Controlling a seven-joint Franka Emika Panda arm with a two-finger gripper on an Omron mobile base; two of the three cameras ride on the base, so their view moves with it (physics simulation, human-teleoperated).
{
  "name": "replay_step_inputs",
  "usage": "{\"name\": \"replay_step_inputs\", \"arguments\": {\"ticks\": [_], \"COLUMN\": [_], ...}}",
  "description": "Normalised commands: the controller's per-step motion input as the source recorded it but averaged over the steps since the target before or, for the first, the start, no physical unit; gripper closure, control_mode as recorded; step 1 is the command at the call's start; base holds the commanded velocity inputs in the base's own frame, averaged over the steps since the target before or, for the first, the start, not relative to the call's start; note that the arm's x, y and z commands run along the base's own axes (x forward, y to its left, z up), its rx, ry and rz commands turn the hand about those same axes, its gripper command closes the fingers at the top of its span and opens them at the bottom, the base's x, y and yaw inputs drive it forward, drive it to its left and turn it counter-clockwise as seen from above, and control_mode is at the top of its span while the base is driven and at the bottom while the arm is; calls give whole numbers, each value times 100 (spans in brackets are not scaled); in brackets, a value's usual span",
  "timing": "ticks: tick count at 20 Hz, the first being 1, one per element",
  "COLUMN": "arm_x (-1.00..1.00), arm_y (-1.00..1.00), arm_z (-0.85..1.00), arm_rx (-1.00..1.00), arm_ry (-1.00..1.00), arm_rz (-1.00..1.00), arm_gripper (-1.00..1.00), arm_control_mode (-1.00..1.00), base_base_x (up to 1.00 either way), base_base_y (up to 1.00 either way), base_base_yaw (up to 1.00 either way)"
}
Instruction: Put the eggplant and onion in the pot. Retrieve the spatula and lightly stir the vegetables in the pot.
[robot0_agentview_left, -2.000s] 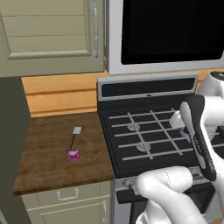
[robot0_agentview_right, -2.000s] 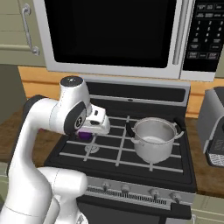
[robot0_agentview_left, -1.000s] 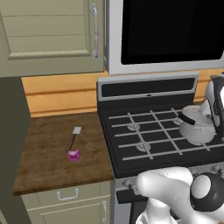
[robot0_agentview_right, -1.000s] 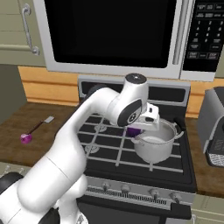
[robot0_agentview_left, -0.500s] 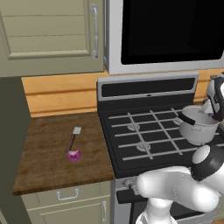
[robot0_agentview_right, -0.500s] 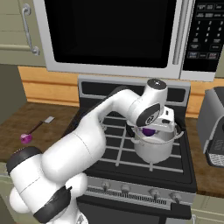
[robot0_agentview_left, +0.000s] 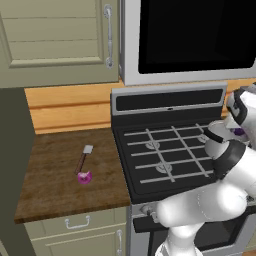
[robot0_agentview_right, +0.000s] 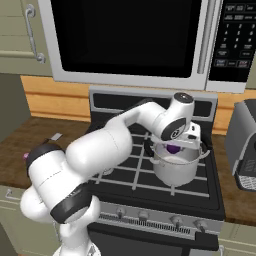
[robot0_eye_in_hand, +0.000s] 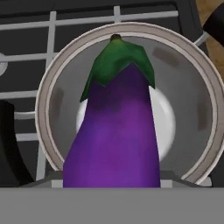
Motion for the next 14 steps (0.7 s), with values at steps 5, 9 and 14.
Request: {"name": "replay_step_inputs", "arguments": {"ticks": [5,9,14], "arm_x": [20,18,13], "arm_y": [-8,-1,0], "arm_z": [-38,-28,-25], "arm_rx": [0,0,0], "arm_ry": [0,0,0], "arm_rz": [0,0,0], "arm_gripper": [100,100,100], "arm_control_mode": [-100,-100,-100], "base_base_x": [0,0,0], "base_base_y": [0,0,0], "base_base_yaw": [0,0,0]}}
